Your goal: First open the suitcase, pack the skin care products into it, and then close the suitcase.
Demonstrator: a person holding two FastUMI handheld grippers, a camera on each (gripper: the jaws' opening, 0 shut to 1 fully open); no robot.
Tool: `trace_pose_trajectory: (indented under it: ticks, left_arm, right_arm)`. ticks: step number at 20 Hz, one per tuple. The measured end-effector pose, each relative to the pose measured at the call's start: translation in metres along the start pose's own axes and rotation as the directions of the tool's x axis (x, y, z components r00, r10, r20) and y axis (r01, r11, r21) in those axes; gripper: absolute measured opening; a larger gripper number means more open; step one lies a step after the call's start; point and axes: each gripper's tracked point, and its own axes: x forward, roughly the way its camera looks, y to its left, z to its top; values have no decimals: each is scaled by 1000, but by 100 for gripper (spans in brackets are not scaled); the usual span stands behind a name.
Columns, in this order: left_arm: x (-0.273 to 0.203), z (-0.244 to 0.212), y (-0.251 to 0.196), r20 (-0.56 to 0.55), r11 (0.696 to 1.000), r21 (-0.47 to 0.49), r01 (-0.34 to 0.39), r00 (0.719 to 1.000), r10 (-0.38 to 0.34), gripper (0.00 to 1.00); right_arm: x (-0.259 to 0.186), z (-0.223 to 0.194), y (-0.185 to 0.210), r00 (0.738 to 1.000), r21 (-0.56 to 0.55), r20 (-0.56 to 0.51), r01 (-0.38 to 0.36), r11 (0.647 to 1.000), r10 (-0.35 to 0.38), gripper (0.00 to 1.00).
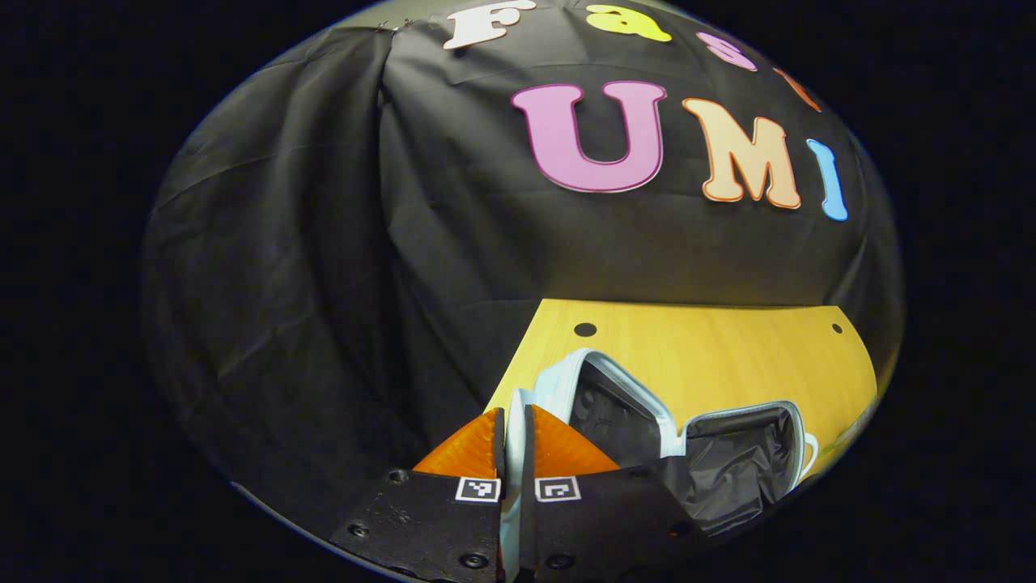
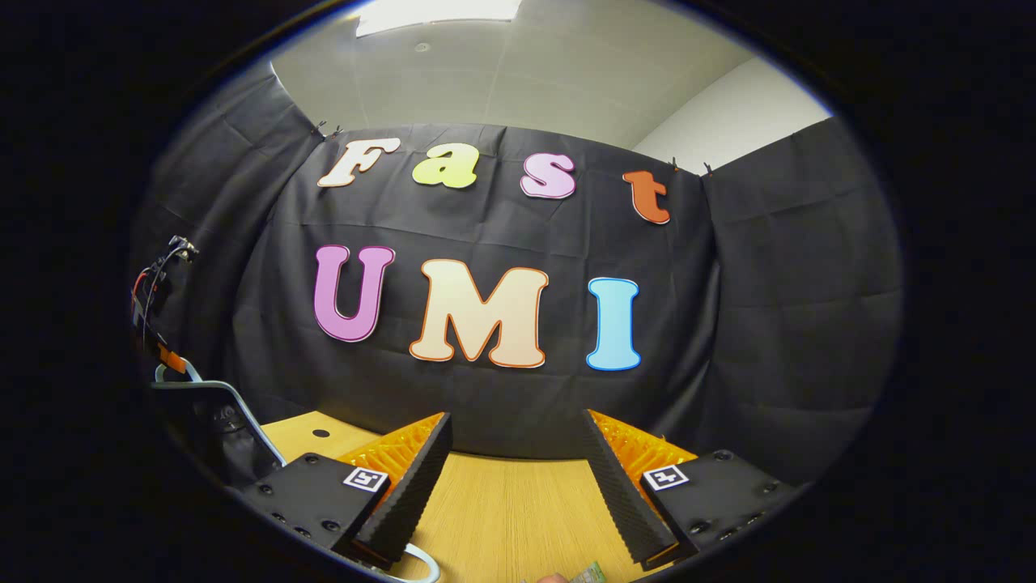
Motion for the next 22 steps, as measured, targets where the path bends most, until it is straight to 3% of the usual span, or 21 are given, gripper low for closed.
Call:
trace_pose_trajectory:
  ticks: [6,10,13,16,17,18,19,22]
  left_arm:
    - [32,-48,40,-92,996,-83,-28,996,20,1]
    - [51,-65,55,-126,995,-81,-65,991,55,6]
    - [53,-45,59,-39,987,-107,-121,992,117,14]
    - [37,3,53,115,981,-154,-121,983,140,79]
    - [26,20,48,178,979,-163,-119,973,148,100]
    - [14,34,48,250,978,-174,-118,955,159,94]
    - [-3,53,44,331,975,-190,-111,928,170,94]
    - [-56,106,26,525,963,-241,-119,819,232,93]
  right_arm:
    - [-4,-4,1,1000,-25,-20,12,1000,-12,98]
    - [-5,-5,-1,999,-15,-32,20,1000,-21,98]
    - [-6,-3,0,1000,-20,-26,15,1000,-16,100]
    - [-5,-3,2,1000,-18,-21,-5,1000,4,100]
    - [-5,-1,1,1000,-12,-17,-12,1000,12,100]
    - [-4,2,0,1000,-5,-10,-17,1000,17,96]
    - [-4,6,-4,1000,3,3,-20,1000,20,100]
    - [-3,15,-12,998,22,33,-56,998,55,98]
